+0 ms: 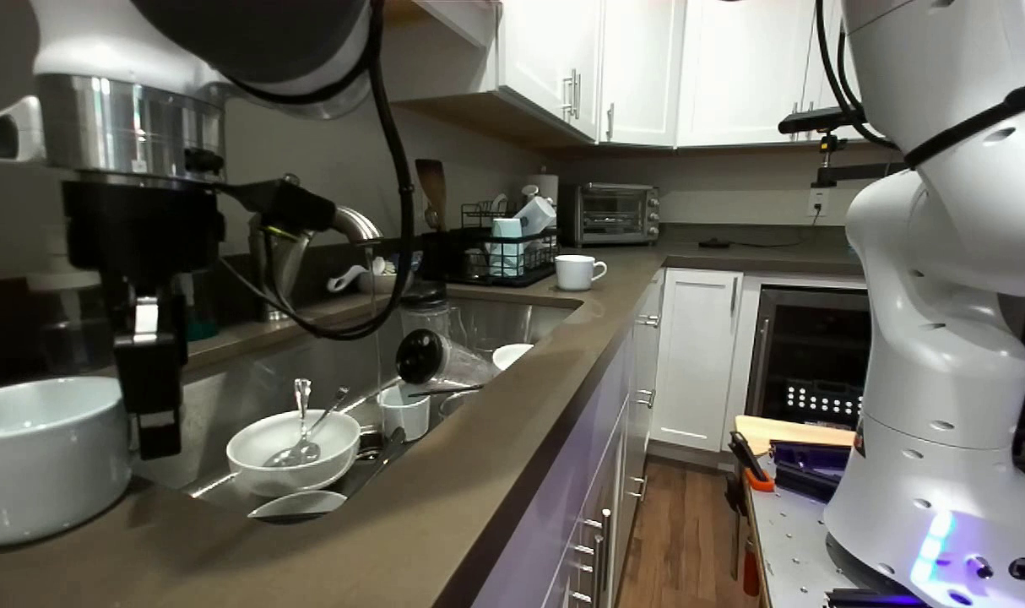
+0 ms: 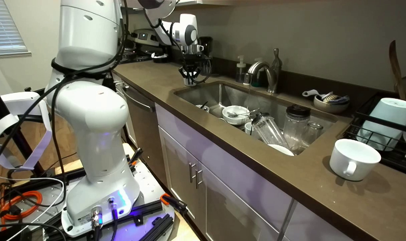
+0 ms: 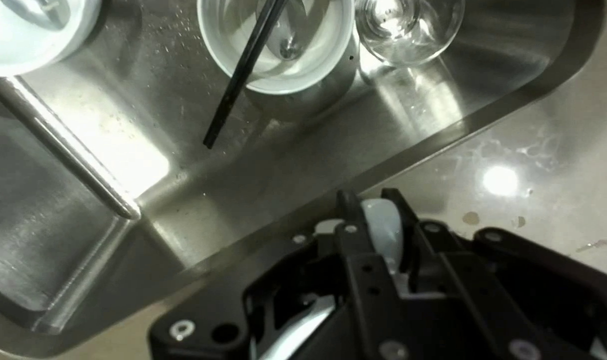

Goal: Pick up the mug cup from the countertop, move it to the right and then move it to the left back on the countertop.

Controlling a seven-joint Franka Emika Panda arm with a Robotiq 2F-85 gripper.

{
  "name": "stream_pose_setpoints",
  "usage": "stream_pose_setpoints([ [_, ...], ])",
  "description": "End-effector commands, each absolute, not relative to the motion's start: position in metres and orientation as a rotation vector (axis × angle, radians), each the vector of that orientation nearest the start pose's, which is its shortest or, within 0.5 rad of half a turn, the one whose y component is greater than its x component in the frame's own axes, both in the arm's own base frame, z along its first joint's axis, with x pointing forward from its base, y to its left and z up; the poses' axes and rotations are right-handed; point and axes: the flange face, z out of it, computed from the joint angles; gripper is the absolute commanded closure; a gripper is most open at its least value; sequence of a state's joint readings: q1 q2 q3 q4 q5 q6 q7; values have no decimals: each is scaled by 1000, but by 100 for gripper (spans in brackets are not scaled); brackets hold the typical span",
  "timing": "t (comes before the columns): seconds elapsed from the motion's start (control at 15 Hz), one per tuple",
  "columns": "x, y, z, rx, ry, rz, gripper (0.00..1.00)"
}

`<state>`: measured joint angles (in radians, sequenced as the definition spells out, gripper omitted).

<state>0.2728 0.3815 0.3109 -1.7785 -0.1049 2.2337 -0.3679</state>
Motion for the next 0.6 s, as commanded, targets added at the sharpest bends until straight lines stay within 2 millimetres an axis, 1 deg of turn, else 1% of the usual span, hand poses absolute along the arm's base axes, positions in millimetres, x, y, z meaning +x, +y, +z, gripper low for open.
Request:
stream_pose_setpoints([
  [0.0,565,364,371,-2656,-1530,-164,95],
  [0.2,563,376,371,-2628,-1565,-148,95],
  [0.27,561,379,372,-2623,-1572,-137,92],
  [0.33,559,382,372,-2624,-1580,-127,78],
  [0.4,558,384,373,-2626,-1588,-115,58],
  [0.53,556,389,379,-2625,-1601,-109,46],
])
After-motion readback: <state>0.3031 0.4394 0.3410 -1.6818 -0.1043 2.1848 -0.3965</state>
